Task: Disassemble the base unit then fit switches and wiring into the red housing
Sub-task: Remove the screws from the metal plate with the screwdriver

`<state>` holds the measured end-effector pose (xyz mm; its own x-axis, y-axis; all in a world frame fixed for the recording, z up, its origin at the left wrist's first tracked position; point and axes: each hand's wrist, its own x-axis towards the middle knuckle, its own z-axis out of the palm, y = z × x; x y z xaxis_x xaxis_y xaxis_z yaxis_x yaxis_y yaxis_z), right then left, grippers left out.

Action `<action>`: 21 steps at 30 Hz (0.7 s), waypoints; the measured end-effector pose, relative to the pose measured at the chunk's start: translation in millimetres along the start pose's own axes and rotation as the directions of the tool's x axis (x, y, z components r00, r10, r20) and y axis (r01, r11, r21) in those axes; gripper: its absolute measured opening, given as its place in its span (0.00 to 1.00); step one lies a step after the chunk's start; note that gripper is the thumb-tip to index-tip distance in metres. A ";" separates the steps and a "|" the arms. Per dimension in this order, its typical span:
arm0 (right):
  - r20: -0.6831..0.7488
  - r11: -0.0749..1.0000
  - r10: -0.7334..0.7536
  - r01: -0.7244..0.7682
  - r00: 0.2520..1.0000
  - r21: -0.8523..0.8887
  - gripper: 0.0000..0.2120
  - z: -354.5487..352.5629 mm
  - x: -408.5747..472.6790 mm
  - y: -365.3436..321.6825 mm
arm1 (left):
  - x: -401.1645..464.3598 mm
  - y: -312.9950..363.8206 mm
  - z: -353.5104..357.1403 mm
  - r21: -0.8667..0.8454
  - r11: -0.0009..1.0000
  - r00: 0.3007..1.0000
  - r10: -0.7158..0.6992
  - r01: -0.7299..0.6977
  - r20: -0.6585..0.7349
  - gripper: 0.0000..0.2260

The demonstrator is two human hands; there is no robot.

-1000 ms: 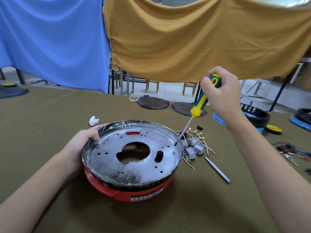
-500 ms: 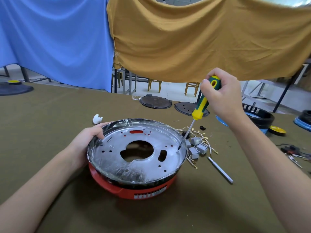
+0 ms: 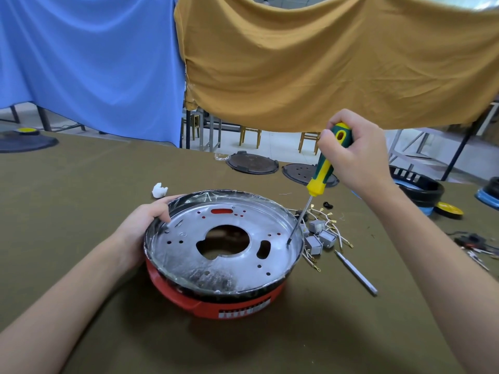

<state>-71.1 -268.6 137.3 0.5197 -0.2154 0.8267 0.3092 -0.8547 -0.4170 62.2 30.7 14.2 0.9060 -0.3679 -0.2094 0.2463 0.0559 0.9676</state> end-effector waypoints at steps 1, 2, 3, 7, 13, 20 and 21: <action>-0.005 1.000 0.002 -0.002 1.000 0.014 0.07 -1.1 0.4 -0.8 | -1.2 0.2 0.8 -0.004 1.000 1.000 0.002 -0.002 -0.005 0.26; -0.012 0.999 0.006 -0.006 1.000 0.034 0.07 -2.2 1.3 -1.4 | -2.3 1.2 1.8 -0.009 1.000 1.000 0.003 -0.003 -0.007 0.26; -0.022 0.999 0.012 -0.011 1.000 0.052 0.07 -3.4 2.3 -1.8 | -3.5 1.9 2.4 -0.013 1.000 1.000 0.002 -0.002 -0.010 0.26; -0.039 0.999 0.021 -0.019 0.999 0.044 0.07 -6.0 4.1 -1.9 | -5.4 2.2 3.0 -0.003 1.000 0.999 -0.009 0.009 -0.039 0.26; -0.034 1.000 0.013 -0.013 0.999 0.005 0.07 -2.8 1.3 2.0 | -9.7 4.4 5.6 -0.004 1.000 0.998 -0.010 0.010 -0.058 0.26; -0.032 1.000 0.022 -0.022 0.999 -0.008 0.07 -3.1 2.8 7.6 | -13.2 5.3 5.6 -0.005 1.000 0.998 -0.014 0.013 -0.057 0.26; -0.032 1.000 0.024 -0.024 0.999 -0.014 0.07 -3.1 2.9 8.1 | -13.5 5.4 5.7 0.002 1.000 0.998 -0.014 0.014 -0.063 0.26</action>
<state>-69.6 -277.6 137.5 0.5015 -0.2505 0.8281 0.2852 -0.8558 -0.4316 49.3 30.7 23.1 0.9223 -0.3096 -0.2313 0.2583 0.0488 0.9648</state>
